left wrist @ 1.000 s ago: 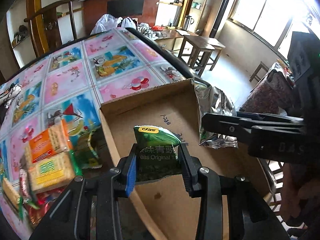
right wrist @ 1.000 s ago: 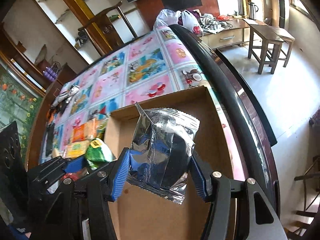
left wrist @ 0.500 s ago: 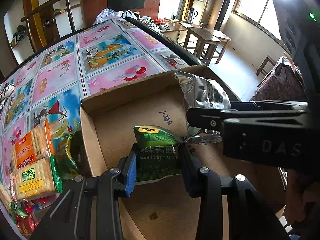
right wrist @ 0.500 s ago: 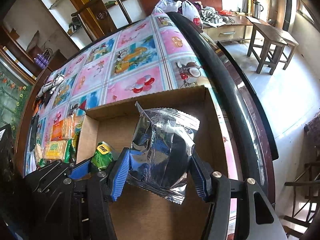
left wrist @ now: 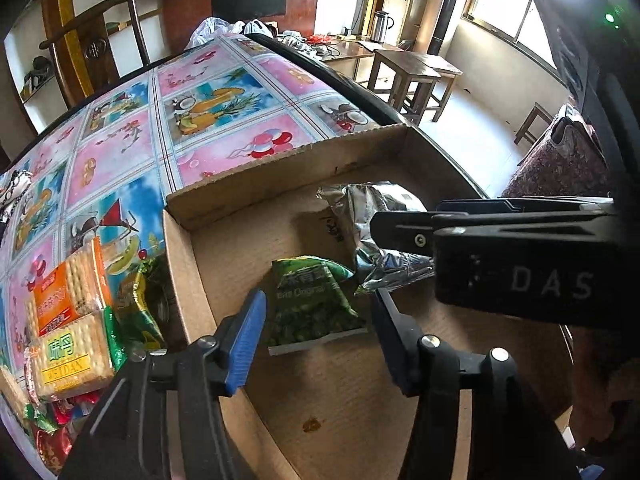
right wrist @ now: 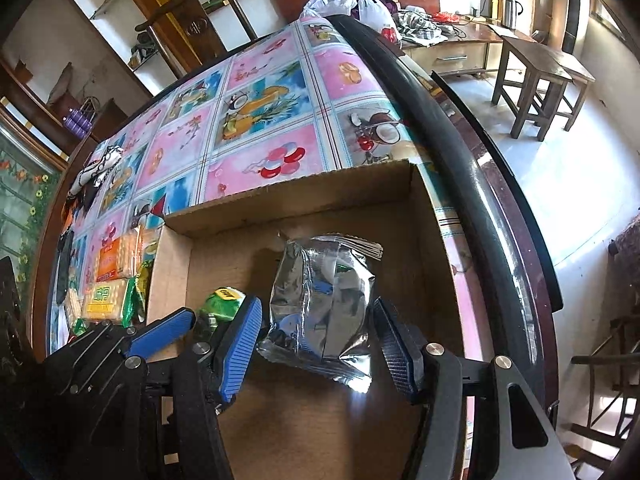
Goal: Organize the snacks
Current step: 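Carry both packets into the box and open both grippers to release them, then grasp the WEIDAN cracker pack with the left gripper while the right grasps another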
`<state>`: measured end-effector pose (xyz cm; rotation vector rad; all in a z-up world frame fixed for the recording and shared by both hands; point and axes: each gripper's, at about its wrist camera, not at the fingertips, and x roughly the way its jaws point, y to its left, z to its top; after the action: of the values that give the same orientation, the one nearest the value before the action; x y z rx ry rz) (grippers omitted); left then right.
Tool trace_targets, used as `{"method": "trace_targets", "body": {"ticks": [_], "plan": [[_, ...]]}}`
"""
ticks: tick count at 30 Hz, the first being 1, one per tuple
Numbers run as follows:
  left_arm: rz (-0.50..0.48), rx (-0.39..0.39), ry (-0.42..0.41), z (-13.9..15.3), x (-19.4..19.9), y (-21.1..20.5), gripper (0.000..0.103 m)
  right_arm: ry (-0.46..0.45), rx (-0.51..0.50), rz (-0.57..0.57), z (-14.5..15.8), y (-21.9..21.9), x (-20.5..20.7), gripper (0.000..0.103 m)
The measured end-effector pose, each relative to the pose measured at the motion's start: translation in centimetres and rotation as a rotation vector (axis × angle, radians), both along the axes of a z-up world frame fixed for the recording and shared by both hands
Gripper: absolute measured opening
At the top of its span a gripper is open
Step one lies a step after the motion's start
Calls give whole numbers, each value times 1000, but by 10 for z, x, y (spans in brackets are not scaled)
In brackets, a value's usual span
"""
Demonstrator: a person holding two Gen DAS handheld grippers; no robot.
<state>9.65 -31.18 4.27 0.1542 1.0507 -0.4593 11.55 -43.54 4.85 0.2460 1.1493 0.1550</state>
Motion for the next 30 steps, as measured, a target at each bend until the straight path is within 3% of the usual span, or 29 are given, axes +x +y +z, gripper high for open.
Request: {"method": "trace_targets", "body": {"ticks": [10,18,30], "plan": [[9,-71,-28,34,-15,20,58,-85,70,-60,37,-5,-31,62],[51,-120,-46,58,-34,56,59,-93,137,-67,50,14,-54,62],[252,-170,-51,78,-52,160,61,-89,189,61,58,92,-65,64]]}}
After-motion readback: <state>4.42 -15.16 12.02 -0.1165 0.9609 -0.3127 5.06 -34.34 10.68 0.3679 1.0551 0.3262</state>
